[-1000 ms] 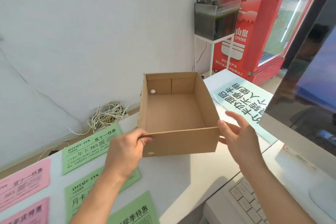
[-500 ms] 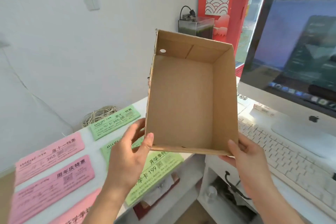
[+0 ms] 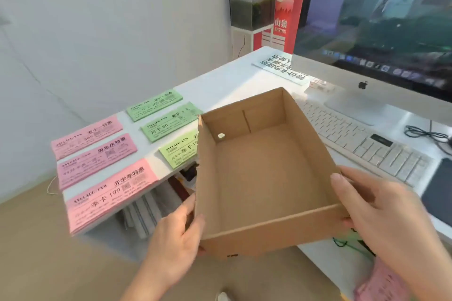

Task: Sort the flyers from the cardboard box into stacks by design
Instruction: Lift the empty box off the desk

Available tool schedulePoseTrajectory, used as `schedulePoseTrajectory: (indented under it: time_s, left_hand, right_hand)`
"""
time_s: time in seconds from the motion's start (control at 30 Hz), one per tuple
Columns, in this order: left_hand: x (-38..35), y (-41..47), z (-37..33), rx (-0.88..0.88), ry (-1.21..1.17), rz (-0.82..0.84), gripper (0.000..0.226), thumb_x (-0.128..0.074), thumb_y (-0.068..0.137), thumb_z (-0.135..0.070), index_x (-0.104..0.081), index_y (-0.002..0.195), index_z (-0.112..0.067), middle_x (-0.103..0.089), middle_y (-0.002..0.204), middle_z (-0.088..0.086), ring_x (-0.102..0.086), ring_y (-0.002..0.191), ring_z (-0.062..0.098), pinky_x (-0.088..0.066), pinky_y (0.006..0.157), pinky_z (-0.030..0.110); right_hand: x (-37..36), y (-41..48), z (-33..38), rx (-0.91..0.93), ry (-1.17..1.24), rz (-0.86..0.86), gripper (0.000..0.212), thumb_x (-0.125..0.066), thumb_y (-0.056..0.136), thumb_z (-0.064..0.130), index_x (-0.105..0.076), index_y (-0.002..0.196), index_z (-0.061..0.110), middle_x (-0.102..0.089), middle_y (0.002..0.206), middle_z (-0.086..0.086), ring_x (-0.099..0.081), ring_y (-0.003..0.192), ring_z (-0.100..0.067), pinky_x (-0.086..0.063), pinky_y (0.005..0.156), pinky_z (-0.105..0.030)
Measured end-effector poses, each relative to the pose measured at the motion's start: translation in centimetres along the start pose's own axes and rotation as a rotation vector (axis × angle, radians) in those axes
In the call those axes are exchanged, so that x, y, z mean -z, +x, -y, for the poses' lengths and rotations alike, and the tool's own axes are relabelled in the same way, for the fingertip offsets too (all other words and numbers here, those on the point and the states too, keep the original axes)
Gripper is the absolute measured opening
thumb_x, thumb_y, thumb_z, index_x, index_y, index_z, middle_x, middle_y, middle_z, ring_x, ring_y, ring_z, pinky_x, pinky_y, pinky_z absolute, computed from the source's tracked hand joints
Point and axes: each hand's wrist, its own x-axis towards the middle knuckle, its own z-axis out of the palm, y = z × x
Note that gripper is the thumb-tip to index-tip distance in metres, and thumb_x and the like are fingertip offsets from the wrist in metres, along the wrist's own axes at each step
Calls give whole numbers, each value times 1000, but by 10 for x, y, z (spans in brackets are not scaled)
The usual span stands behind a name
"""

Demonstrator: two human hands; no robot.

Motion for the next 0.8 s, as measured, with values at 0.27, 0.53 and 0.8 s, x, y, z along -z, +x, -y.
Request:
schedulePoseTrajectory:
  time_s: [0.27, 0.53, 0.8]
  left_hand:
    - [-59, -96, 59, 316, -109, 171, 35, -39, 94, -14, -69, 93, -33, -67, 67, 5, -65, 59, 26, -45, 45, 26]
    - [-82, -104, 188, 514, 46, 219, 41, -32, 98, -19, -32, 132, -42, -68, 82, 7, -65, 51, 12, -45, 52, 26]
    - [-104, -32, 344, 386, 280, 262, 10, -60, 90, -34, -63, 98, -30, -67, 86, -10, -61, 80, 7, -46, 77, 24]
  right_hand:
    - [-14, -78, -66, -4, -212, 243, 45, -37, 85, 67, -35, 130, 59, -56, 102, 24, -55, 85, 0, -41, 79, -30]
    - [-148, -80, -136, -24, -564, 585, 19, -64, 85, 44, -64, 103, 39, -63, 97, 20, -56, 92, -9, -40, 74, -24]
    - [-345, -18, -224, -129, -419, 686, 23, -72, 83, 33, -72, 104, 25, -70, 106, 4, -60, 96, -13, -40, 78, -20]
